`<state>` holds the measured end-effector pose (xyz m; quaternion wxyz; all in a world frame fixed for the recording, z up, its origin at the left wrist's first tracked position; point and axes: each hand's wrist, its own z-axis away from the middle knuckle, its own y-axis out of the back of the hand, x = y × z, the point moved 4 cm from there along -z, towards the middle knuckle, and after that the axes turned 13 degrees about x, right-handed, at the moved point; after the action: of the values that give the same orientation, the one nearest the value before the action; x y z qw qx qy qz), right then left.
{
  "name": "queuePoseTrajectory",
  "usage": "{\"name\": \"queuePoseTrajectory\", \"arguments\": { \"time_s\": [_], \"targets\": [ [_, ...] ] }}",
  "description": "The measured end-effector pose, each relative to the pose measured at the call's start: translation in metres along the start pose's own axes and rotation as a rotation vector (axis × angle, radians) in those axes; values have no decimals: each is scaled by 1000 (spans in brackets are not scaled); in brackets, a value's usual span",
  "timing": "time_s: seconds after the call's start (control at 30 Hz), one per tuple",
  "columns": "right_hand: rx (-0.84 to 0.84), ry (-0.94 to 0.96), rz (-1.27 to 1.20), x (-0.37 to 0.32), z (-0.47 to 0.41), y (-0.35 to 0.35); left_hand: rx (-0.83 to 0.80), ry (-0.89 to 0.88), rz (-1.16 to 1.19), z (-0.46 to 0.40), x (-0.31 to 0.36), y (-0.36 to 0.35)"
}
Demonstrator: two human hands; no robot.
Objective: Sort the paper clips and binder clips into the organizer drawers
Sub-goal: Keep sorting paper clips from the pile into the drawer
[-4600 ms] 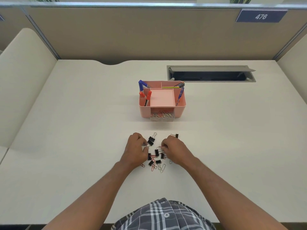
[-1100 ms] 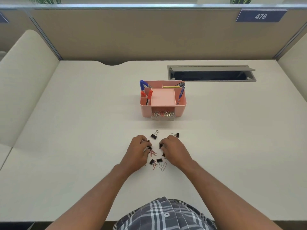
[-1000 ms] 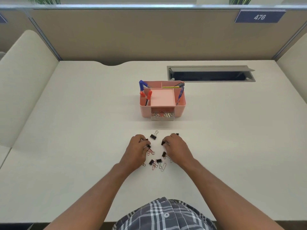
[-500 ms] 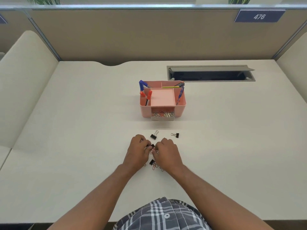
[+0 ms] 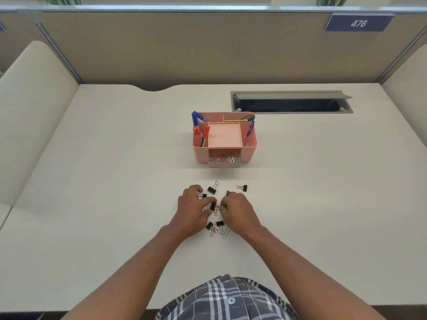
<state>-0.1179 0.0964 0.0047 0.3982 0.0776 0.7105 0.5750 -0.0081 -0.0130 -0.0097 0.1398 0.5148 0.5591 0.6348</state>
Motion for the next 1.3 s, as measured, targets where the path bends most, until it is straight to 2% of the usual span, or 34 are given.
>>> {"name": "queuePoseTrajectory", "arguments": {
  "time_s": [0.2, 0.3, 0.43, 0.57, 0.83, 1.07, 1.3],
  "targets": [
    [113, -129, -80, 8, -5, 14, -12, 92, 58, -4, -4, -1],
    [127, -168, -95, 10, -4, 19, 60, 169, 137, -3, -7, 1],
    [87, -128, -61, 4, -1, 15, 170, 283, 157, 1, -12, 4],
    [0, -35, 21, -7, 1, 2, 123, 244, 124, 4, -14, 2],
    [6, 48, 119, -12, 0, -8, 65, 159, 270, 15, -18, 16],
    [11, 95, 135, -10, 2, -10, 38, 61, 186, 42, -30, 20],
    [-95, 48, 174, -16, -4, -9, 65, 29, 85, 43, -28, 13]
  ]
}}
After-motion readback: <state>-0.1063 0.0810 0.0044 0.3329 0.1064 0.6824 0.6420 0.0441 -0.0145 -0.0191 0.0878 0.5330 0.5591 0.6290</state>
